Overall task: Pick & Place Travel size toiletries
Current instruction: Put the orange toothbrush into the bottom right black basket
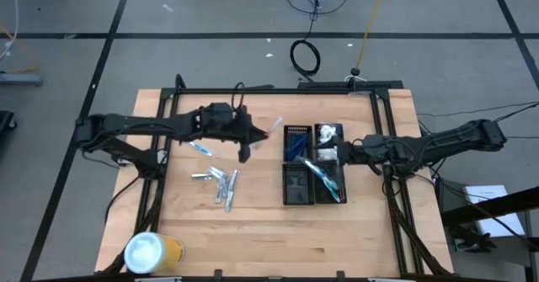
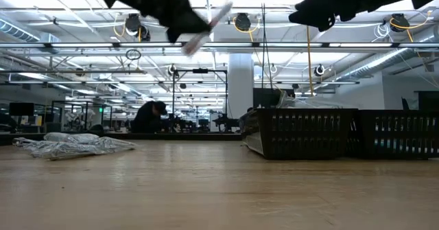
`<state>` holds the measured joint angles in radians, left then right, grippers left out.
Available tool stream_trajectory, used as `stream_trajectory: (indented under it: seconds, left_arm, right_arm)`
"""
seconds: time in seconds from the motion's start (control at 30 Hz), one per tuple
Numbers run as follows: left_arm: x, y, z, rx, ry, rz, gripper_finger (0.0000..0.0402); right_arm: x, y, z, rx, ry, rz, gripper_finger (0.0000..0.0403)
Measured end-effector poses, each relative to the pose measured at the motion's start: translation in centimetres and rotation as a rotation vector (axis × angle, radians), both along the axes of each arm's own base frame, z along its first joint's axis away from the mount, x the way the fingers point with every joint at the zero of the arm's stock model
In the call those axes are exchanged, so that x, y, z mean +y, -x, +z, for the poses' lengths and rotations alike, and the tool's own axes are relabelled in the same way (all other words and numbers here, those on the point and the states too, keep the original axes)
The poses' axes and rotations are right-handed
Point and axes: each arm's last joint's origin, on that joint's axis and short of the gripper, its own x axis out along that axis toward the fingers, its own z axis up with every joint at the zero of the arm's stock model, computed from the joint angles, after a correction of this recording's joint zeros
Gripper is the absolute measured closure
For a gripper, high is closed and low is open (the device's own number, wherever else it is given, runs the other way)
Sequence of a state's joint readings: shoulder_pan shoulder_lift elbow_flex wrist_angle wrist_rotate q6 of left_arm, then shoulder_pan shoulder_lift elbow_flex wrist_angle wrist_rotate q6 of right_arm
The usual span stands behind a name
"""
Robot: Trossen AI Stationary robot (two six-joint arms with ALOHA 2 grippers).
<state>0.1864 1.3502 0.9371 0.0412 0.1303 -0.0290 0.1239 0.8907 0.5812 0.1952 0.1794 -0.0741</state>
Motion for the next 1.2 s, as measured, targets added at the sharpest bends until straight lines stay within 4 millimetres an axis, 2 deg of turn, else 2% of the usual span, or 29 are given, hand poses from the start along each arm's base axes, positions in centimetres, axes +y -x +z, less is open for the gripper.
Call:
stream_trajectory:
  seconds: [0.2, 0.47, 0.6, 0.77, 1.0, 1.2]
  left_arm:
    - [-1.2, -2.1, 0.2, -0.172, -0.114, -0.151, 0.0395]
    - [-1.3, -3.0, -1.0, -0.161, -0.129, -0.213, 0.0394]
    - [-1.6, -3.0, -1.0, -0.163, -0.132, -0.222, 0.0394]
    - [-1.8, -3.0, -1.0, -0.162, -0.135, -0.232, 0.0395]
    - [-1.8, -3.0, -1.0, -0.162, -0.128, -0.229, 0.0389]
    - [-1.8, -3.0, -1.0, -0.161, -0.108, -0.223, 0.0391]
  right_arm:
    - [-0.3, -2.5, 0.4, -0.179, 0.008, -0.026, 0.0185]
    - [-1.9, -6.1, -1.1, -0.348, 0.005, -0.098, 0.0169]
    - [-3.1, -6.8, -1.6, -0.402, -0.07, -0.027, 0.016]
    - [-3.8, -7.9, -1.6, -0.414, -0.138, 0.046, 0.016]
    - [-3.7, -9.6, -1.7, -0.396, -0.144, 0.103, 0.0171]
    - [-3.8, -9.7, -1.7, -0.399, -0.141, 0.094, 0.0219]
